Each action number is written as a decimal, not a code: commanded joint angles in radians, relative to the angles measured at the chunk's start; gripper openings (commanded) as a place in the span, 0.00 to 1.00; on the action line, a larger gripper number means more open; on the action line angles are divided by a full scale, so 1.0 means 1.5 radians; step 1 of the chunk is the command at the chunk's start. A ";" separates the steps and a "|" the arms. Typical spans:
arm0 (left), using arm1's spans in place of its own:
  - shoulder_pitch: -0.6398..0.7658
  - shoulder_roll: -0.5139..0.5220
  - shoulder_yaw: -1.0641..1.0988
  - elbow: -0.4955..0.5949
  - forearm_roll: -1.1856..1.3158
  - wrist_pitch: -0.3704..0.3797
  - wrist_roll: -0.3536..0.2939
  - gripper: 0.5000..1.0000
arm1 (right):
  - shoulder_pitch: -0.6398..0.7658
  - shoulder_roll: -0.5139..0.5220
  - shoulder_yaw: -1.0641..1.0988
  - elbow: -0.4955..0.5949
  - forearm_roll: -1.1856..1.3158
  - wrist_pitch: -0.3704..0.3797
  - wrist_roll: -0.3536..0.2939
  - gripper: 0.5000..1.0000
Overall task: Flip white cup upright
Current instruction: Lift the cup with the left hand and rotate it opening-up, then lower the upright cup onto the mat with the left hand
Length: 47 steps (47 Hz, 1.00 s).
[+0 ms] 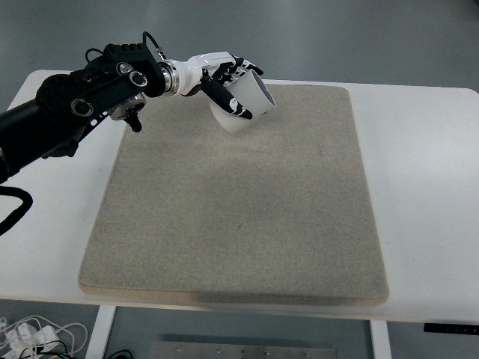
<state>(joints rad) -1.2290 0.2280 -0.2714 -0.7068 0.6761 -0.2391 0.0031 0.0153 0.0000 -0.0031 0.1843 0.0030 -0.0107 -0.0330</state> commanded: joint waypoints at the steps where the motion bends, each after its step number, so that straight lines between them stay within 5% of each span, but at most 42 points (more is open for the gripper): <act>1: 0.028 0.000 -0.032 0.006 -0.001 0.000 -0.057 0.00 | 0.000 0.000 0.000 0.000 0.000 0.000 0.001 0.90; 18: 0.110 -0.007 -0.146 0.038 -0.004 0.011 -0.260 0.00 | 0.000 0.000 0.000 0.000 0.000 0.000 0.000 0.90; 31: 0.183 -0.027 -0.182 0.047 -0.028 0.073 -0.403 0.00 | 0.000 0.000 0.000 0.000 0.000 0.000 0.000 0.90; 47: 0.224 -0.075 -0.182 0.124 -0.073 0.102 -0.409 0.01 | 0.000 0.000 0.000 0.000 0.000 0.000 0.001 0.90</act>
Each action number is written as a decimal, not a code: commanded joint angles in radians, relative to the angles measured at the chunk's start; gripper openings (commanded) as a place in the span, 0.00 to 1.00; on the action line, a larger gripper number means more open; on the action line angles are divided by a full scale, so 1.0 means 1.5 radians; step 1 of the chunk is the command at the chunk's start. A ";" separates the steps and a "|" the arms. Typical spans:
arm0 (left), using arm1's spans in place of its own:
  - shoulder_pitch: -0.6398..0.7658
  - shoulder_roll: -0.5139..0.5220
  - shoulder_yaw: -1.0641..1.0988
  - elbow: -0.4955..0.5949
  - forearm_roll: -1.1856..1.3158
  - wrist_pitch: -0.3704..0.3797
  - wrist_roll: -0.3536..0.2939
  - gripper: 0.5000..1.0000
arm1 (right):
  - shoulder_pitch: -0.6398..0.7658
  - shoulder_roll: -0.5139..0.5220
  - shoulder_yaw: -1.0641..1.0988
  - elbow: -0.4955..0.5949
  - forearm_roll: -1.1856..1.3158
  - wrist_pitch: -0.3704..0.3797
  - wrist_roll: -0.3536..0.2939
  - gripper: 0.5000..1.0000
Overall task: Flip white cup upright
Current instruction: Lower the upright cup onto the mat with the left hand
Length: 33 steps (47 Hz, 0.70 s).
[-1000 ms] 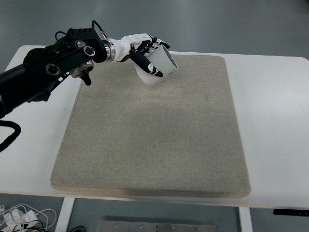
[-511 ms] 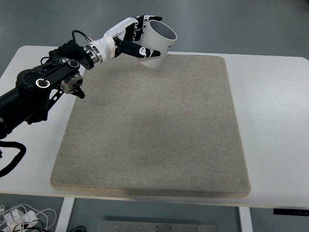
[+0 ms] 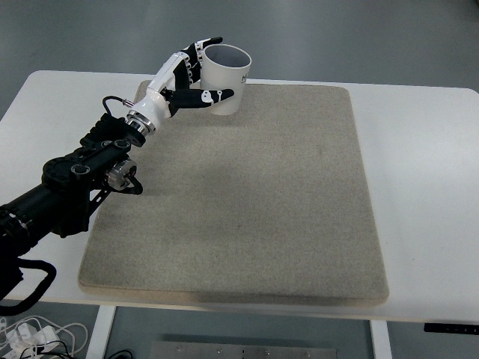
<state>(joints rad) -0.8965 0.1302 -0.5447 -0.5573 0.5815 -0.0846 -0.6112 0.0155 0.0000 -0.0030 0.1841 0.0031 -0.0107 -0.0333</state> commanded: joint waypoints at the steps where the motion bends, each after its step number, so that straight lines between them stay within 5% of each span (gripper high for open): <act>1: 0.003 -0.012 0.001 0.031 -0.015 -0.002 0.000 0.02 | 0.000 0.000 0.000 0.000 0.000 0.000 0.001 0.90; 8: 0.021 -0.021 0.003 0.049 -0.035 -0.007 0.000 0.05 | 0.000 0.000 0.000 0.000 0.000 0.000 0.001 0.90; 28: 0.045 -0.039 0.008 0.050 -0.035 -0.005 0.000 0.40 | 0.000 0.000 0.000 0.000 0.000 0.000 0.000 0.90; 32: 0.045 -0.039 0.008 0.050 -0.035 -0.005 0.000 0.58 | 0.000 0.000 0.000 0.000 0.000 0.000 0.001 0.90; 33: 0.045 -0.039 0.007 0.050 -0.035 -0.005 0.000 0.72 | 0.000 0.000 0.000 0.000 0.000 0.000 0.000 0.90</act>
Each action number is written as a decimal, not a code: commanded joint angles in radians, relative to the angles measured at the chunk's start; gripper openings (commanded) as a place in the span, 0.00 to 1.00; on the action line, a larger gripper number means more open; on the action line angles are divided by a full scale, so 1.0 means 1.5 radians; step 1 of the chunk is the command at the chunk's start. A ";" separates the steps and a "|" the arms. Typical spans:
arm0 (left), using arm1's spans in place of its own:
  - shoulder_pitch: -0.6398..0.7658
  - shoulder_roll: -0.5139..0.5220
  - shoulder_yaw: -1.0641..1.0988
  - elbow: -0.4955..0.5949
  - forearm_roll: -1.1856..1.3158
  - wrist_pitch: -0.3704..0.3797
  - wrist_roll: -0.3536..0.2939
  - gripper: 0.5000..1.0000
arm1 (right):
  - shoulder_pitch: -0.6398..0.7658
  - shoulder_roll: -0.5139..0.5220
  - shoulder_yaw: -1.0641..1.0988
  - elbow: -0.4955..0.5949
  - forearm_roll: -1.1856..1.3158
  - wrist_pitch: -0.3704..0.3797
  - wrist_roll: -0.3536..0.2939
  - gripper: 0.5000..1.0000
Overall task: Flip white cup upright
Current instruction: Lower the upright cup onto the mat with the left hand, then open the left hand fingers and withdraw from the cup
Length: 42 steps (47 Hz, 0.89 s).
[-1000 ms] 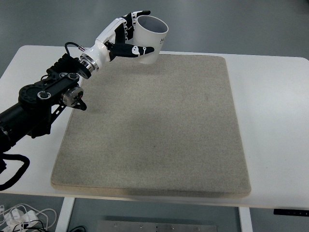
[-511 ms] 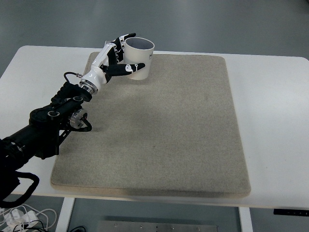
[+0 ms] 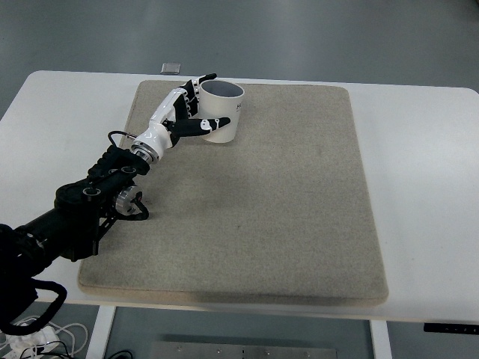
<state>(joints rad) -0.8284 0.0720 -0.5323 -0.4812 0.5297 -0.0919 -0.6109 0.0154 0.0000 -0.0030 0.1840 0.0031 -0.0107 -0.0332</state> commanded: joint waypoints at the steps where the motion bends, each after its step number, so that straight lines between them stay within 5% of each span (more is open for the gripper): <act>1: 0.000 0.000 -0.002 0.000 -0.001 0.000 0.000 0.85 | 0.000 0.000 0.000 0.000 0.000 0.000 0.001 0.90; 7: 0.000 0.000 -0.003 0.000 -0.001 0.000 0.000 0.99 | 0.000 0.000 0.000 0.000 0.000 0.000 0.000 0.90; 42: -0.044 0.005 -0.008 -0.018 -0.004 -0.007 0.000 0.99 | 0.000 0.000 0.000 0.000 0.000 0.000 0.000 0.90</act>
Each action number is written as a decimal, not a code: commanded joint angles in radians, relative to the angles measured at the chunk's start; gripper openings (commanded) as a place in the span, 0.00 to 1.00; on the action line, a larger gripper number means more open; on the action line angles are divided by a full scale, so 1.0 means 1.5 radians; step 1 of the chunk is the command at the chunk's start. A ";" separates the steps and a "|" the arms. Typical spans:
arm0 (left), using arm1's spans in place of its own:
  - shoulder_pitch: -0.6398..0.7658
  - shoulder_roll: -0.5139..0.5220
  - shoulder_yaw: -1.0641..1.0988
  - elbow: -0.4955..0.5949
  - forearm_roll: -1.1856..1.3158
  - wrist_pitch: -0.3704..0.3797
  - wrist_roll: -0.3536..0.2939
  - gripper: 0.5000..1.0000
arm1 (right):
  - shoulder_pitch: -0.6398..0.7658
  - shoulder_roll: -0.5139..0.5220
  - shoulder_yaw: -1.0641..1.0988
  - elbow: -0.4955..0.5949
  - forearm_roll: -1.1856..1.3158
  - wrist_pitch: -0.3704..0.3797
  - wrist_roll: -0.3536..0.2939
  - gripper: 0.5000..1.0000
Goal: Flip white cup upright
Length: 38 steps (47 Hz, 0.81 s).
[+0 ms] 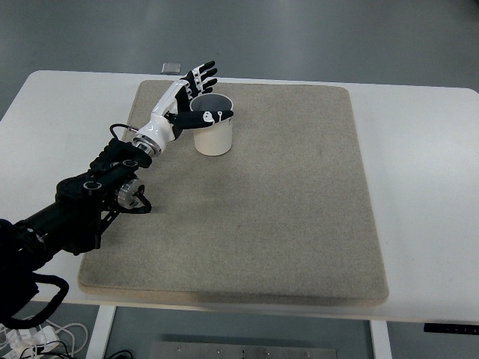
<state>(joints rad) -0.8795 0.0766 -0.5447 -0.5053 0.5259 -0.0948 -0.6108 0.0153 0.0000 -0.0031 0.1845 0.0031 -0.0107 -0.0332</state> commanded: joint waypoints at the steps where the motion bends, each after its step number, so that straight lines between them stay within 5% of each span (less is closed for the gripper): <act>1: -0.012 0.002 0.000 -0.003 -0.002 -0.008 0.000 0.99 | 0.000 0.000 0.000 0.000 0.000 0.000 0.001 0.90; 38: -0.124 0.009 0.001 0.072 -0.370 -0.028 0.000 0.99 | 0.000 0.000 0.001 0.000 0.000 0.000 0.001 0.90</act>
<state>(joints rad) -1.0717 0.0901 -0.5455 -0.4049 -0.0017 -0.1279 -0.6108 0.0152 0.0000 -0.0031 0.1840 0.0031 -0.0107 -0.0332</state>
